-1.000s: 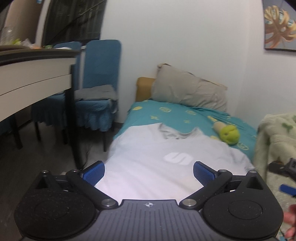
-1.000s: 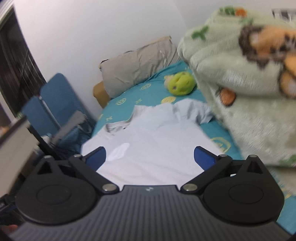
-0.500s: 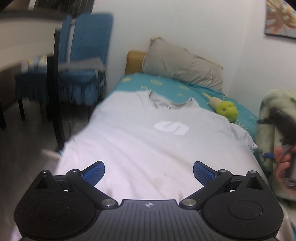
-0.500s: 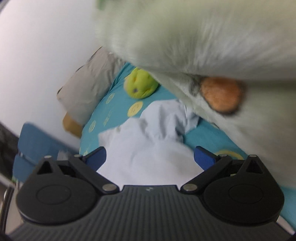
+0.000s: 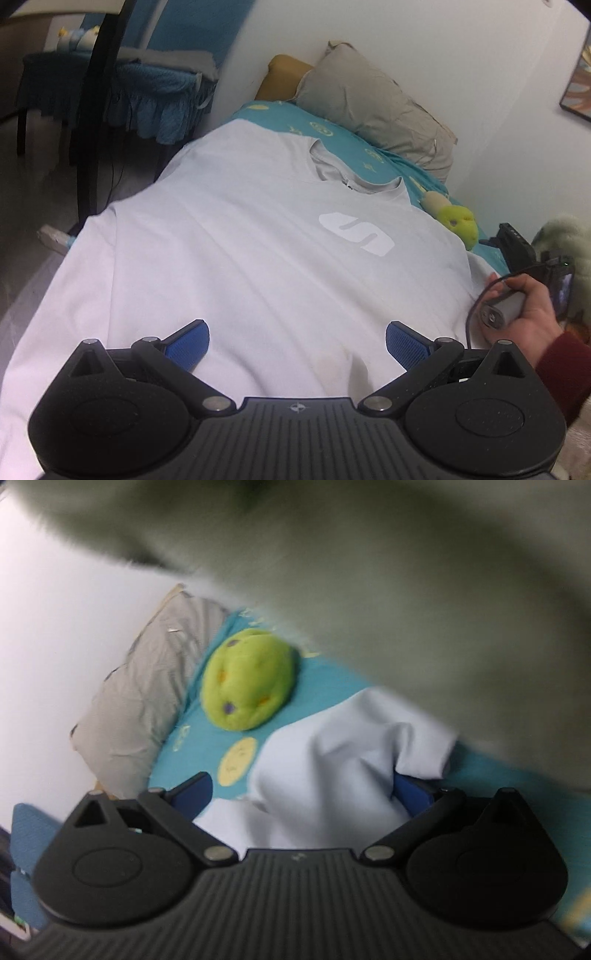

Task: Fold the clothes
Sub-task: 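Grasp the T-shirt sleeve with the right gripper and lift it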

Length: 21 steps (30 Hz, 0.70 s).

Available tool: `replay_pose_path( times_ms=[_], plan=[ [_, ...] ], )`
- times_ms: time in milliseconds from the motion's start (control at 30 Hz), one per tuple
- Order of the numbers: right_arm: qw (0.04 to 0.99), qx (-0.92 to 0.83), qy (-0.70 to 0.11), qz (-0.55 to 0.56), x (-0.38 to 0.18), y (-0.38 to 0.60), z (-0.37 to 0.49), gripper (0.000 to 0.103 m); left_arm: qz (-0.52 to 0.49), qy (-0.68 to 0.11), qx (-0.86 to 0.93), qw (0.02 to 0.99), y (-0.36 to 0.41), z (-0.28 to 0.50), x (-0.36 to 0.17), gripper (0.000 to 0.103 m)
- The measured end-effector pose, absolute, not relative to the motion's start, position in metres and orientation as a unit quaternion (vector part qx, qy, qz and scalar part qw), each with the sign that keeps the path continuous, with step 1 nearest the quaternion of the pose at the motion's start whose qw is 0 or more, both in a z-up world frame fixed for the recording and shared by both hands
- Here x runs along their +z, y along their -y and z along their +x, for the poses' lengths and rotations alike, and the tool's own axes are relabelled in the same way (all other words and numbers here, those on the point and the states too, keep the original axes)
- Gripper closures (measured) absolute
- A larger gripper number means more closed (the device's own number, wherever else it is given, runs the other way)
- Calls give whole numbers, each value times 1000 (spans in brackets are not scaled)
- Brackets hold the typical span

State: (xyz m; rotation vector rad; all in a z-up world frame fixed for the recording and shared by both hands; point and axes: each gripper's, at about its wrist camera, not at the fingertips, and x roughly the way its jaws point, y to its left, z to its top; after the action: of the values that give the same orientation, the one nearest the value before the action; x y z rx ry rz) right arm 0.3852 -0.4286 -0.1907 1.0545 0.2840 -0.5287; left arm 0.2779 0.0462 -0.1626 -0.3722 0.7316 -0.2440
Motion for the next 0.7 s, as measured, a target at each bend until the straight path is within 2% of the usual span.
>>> replay_pose_path(
  times_ms=[33, 100, 167, 200, 233, 500, 700],
  plan=[
    [826, -247, -136, 489, -190, 426, 394, 0, -184, -353, -119, 910, -47, 278, -163, 0],
    [842, -248, -153, 455, -185, 416, 410, 13, -187, -353, -120, 909, -48, 279, -163, 0],
    [857, -271, -191, 394, -179, 403, 423, 60, -187, -352, -119, 909, -47, 279, -162, 0],
    [863, -282, -203, 368, -176, 397, 426, 72, -190, -351, -119, 909, -48, 279, -161, 0],
    [867, -292, -206, 348, -172, 392, 425, 92, -192, -351, -118, 909, -48, 279, -160, 0],
    [905, -344, -160, 191, -124, 374, 400, 95, -214, -333, -96, 913, -63, 275, -150, 0],
    [952, -268, -135, -66, -102, 276, 415, 95, -214, -308, -77, 924, -81, 272, -139, 0]
  ],
)
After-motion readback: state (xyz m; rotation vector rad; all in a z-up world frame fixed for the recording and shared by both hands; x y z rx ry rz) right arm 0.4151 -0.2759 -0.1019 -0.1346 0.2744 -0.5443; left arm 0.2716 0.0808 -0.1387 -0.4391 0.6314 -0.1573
